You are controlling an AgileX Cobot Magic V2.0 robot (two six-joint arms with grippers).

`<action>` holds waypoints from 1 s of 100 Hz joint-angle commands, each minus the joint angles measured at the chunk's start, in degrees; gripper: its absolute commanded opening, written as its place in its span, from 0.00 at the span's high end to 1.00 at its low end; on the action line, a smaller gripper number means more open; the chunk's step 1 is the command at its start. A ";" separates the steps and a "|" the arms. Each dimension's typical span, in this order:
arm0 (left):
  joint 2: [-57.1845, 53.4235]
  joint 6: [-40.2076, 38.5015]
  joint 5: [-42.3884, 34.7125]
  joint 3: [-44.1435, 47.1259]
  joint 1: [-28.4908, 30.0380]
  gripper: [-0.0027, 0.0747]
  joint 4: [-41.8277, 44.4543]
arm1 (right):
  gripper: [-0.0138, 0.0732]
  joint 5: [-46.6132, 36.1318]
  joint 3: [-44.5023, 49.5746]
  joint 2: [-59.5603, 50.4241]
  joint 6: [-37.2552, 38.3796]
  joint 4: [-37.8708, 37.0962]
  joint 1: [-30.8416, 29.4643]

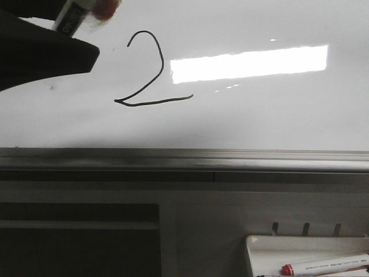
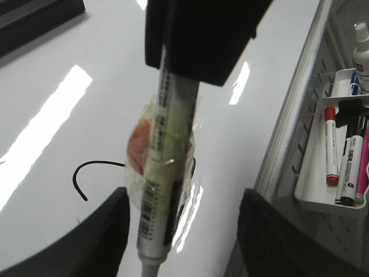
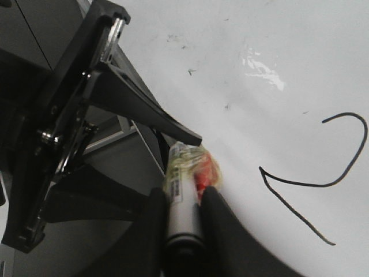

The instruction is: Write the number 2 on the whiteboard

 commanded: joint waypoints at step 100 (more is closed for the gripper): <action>-0.29 -0.58 -0.61 -1.72 -0.39 0.99 -28.96 | 0.10 -10.19 -2.54 -1.35 -0.44 -2.95 -0.10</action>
